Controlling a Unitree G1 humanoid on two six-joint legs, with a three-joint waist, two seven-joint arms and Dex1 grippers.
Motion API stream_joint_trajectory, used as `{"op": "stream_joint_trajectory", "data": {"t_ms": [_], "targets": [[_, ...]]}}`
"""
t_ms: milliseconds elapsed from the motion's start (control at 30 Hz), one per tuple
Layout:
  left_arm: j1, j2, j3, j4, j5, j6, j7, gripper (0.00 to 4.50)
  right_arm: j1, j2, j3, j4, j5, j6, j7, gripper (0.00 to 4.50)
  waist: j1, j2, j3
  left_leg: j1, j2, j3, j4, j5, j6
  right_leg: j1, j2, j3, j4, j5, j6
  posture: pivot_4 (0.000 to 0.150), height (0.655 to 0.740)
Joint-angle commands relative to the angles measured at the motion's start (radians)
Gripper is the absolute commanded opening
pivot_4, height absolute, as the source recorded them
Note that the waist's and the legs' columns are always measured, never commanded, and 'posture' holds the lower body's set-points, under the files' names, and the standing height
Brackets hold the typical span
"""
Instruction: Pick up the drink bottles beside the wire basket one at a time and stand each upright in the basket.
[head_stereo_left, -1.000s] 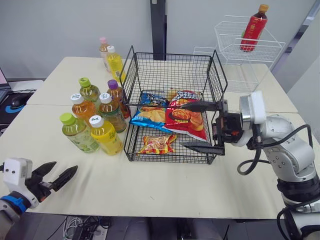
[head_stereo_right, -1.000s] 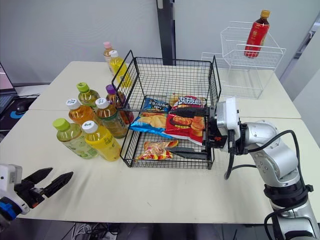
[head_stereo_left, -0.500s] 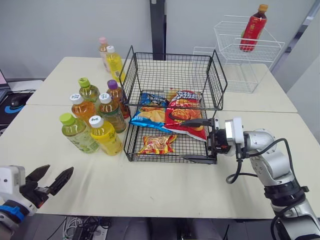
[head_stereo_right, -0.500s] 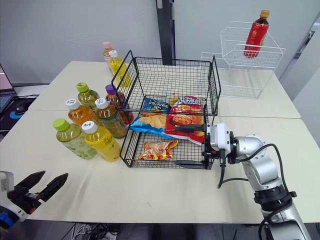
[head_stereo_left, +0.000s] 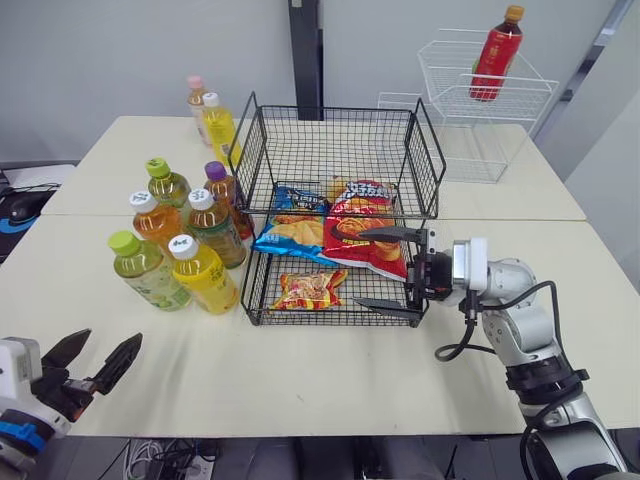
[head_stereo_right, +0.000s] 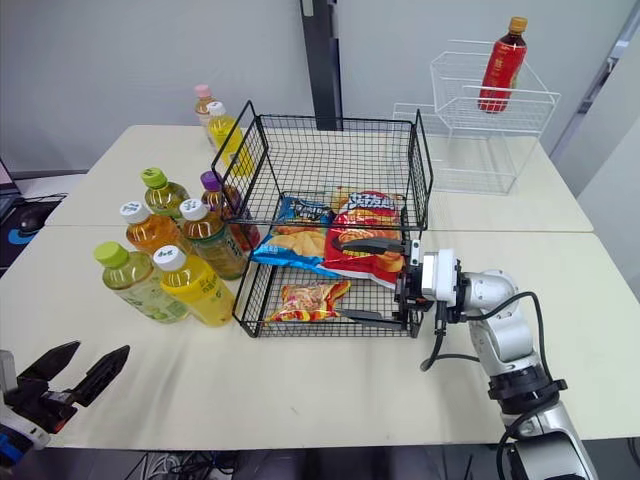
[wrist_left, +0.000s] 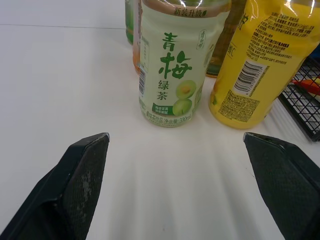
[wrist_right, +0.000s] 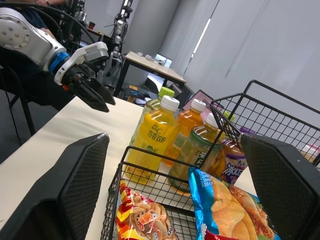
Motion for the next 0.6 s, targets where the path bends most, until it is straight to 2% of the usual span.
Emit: {"op": "stream_joint_trajectory", "data": {"t_ms": [33, 133, 367, 600], "targets": [[-0.056, 0.027, 0.054, -0.106, -0.077, 0.001, 0.079, 4.47, -0.023, -0.006, -0.020, -0.018, 0.015, -0.004, 0.003, 4.50, 0.003, 0.000, 0.000, 0.000, 0.000, 0.000, 0.000, 0.000, 0.000, 0.000, 0.000, 0.000, 0.000, 0.000, 0.000, 0.150, 0.7400], [-0.143, 0.089, 0.041, -0.113, -0.104, 0.039, 0.142, 4.47, -0.028, -0.005, -0.021, -0.031, 0.020, 0.013, -0.006, 4.50, 0.007, 0.000, 0.000, 0.001, 0.000, -0.002, 0.000, 0.000, 0.000, 0.001, 0.001, -0.001, 0.001, 0.000, 0.000, 0.150, 0.7400], [-0.298, 0.162, -0.063, -0.012, -0.024, 0.039, 0.176, 4.47, -0.024, -0.005, -0.021, -0.042, 0.021, 0.035, -0.019, 4.50, 0.008, 0.001, 0.000, 0.007, 0.000, -0.002, 0.000, 0.000, -0.001, 0.008, 0.001, -0.001, 0.000, 0.000, 0.000, 0.150, 0.7400], [-0.431, 0.170, -0.158, 0.092, 0.049, 0.012, 0.179, 4.47, -0.016, -0.006, -0.022, -0.063, 0.019, 0.048, -0.031, 4.50, 0.011, 0.000, 0.000, 0.007, 0.000, -0.002, 0.000, 0.000, -0.001, 0.008, 0.001, -0.001, 0.000, 0.000, 0.000, 0.150, 0.7400]]}}
